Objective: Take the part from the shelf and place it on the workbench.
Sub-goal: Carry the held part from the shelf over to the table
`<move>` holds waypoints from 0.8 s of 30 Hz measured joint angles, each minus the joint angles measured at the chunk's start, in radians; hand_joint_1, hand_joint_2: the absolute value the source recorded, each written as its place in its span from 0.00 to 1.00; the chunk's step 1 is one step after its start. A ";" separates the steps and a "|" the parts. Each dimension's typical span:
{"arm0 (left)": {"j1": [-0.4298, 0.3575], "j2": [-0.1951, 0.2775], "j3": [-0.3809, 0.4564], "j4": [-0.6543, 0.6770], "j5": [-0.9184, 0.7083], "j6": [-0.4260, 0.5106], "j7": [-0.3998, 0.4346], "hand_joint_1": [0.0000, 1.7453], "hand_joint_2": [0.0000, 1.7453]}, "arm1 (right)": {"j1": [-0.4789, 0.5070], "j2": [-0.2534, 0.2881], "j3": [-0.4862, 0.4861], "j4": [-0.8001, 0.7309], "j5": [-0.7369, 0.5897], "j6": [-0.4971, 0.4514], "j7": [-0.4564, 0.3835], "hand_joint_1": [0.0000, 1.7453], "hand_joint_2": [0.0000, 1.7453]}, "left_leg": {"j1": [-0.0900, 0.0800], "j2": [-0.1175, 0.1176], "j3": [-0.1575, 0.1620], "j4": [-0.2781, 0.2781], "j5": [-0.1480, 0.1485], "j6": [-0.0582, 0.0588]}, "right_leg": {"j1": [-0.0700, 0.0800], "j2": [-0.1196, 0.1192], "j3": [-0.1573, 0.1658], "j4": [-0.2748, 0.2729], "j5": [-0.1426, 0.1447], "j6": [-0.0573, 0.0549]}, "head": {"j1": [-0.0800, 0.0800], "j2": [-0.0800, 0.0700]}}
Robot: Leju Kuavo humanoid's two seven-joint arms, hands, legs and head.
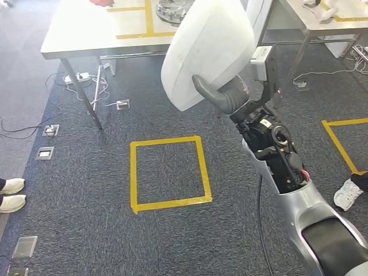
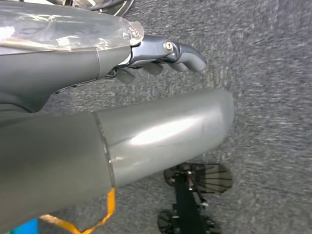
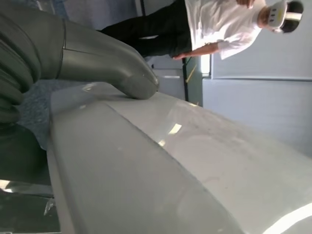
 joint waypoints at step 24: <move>0.006 -0.005 0.000 0.000 -0.003 0.003 -0.003 0.00 0.00 | 0.014 0.000 -0.007 0.002 0.000 -0.004 0.006 1.00 1.00 | -0.010 0.005 -0.116 0.289 -0.134 -0.004 | 0.015 -0.010 -0.001 -0.012 0.019 -0.052 | 0.021 0.000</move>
